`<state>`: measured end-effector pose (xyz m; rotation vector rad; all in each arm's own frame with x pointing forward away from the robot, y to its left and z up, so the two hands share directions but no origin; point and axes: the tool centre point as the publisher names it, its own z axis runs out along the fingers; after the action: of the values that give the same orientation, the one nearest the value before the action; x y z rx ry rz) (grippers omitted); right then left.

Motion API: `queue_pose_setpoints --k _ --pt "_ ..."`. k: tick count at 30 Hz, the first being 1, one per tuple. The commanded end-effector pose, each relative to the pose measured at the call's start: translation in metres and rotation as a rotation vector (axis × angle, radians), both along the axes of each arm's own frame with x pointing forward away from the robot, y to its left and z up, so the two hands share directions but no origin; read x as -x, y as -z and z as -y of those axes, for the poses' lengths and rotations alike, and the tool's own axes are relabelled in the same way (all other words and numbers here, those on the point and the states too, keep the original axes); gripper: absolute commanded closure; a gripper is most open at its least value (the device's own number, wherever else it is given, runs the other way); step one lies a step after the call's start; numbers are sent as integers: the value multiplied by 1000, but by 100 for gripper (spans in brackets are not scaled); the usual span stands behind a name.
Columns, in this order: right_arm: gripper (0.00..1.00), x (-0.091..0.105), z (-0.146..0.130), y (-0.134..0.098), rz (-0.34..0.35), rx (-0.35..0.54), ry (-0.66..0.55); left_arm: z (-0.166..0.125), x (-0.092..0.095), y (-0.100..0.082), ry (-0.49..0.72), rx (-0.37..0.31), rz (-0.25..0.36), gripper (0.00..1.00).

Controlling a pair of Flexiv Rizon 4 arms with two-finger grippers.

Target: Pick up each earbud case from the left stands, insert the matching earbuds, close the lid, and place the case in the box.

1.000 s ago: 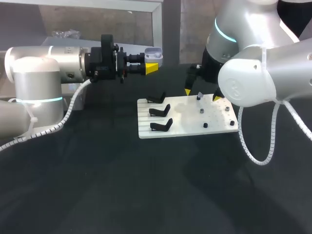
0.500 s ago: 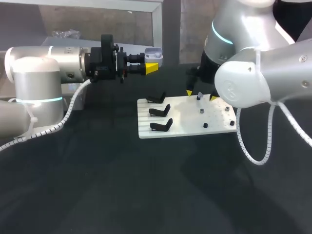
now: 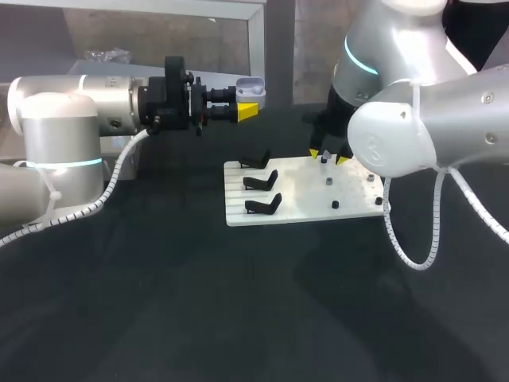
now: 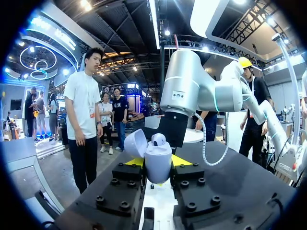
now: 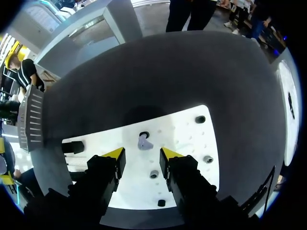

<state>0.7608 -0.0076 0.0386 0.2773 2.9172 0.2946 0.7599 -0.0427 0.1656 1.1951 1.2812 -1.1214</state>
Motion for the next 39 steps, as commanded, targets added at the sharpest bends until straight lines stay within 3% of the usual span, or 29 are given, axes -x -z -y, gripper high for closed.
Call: queue_pose_setpoints --k 1,27,39 --pt "56 -2 2 3 1 -5 15 0 -1 0 1 0 0 100" --pt "66 -9 2 10 -4 -15 17 0 -1 0 1 0 0 100" --pt "76 -10 1 12 -8 -12 16 0 -1 0 1 0 0 100"
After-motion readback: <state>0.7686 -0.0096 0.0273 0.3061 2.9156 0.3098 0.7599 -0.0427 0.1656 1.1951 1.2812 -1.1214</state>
